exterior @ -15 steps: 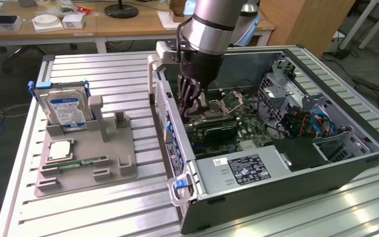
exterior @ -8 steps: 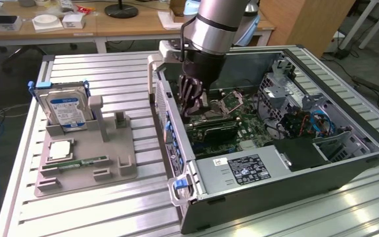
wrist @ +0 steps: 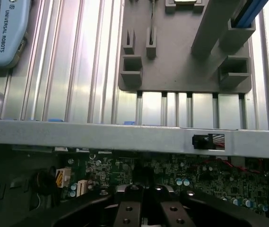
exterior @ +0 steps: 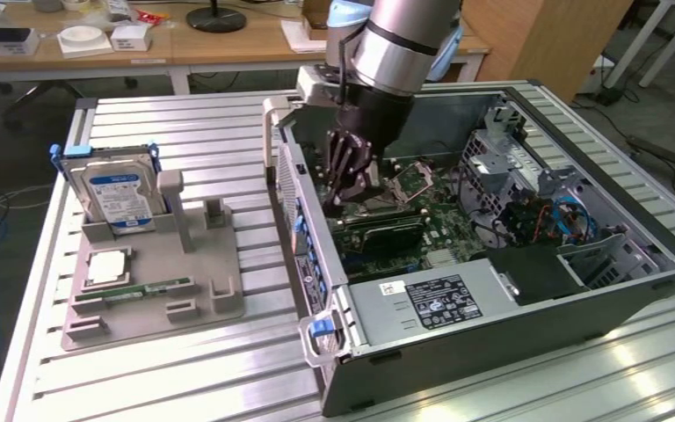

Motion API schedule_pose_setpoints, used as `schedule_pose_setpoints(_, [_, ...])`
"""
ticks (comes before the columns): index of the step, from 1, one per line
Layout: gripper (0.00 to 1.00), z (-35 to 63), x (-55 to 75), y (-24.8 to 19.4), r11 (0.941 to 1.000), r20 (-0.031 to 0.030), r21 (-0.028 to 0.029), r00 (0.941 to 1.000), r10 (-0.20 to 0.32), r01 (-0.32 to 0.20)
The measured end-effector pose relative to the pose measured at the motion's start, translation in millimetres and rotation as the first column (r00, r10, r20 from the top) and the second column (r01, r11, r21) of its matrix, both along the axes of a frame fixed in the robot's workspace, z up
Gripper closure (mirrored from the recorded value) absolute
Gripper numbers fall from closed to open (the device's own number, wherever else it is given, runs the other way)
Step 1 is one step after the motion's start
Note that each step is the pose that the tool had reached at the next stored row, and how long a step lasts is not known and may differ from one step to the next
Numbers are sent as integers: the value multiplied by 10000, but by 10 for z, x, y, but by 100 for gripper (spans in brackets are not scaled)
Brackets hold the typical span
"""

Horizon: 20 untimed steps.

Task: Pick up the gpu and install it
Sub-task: 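Press down on the gpu until it lock into place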

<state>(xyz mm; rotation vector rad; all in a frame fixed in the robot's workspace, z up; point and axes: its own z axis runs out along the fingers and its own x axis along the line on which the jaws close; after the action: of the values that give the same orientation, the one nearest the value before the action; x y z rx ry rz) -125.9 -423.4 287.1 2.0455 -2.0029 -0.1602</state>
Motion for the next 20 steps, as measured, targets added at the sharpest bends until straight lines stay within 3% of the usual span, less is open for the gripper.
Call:
schedule_pose_setpoints(1, [90,6,15,0,10000,-100,-1,10000,1,-1])
schedule_pose_setpoints(4, [90,36,37,0,10000,-526,1,9986,0,0])
schedule_pose_setpoints(5, [90,38,40,0,10000,-615,1,9981,1,-1])
schedule_pose_setpoints(6, [90,39,41,-1,10000,-658,-3,9978,1,-1])
schedule_pose_setpoints(20, [90,-18,42,0,10000,-709,0,9975,-1,1])
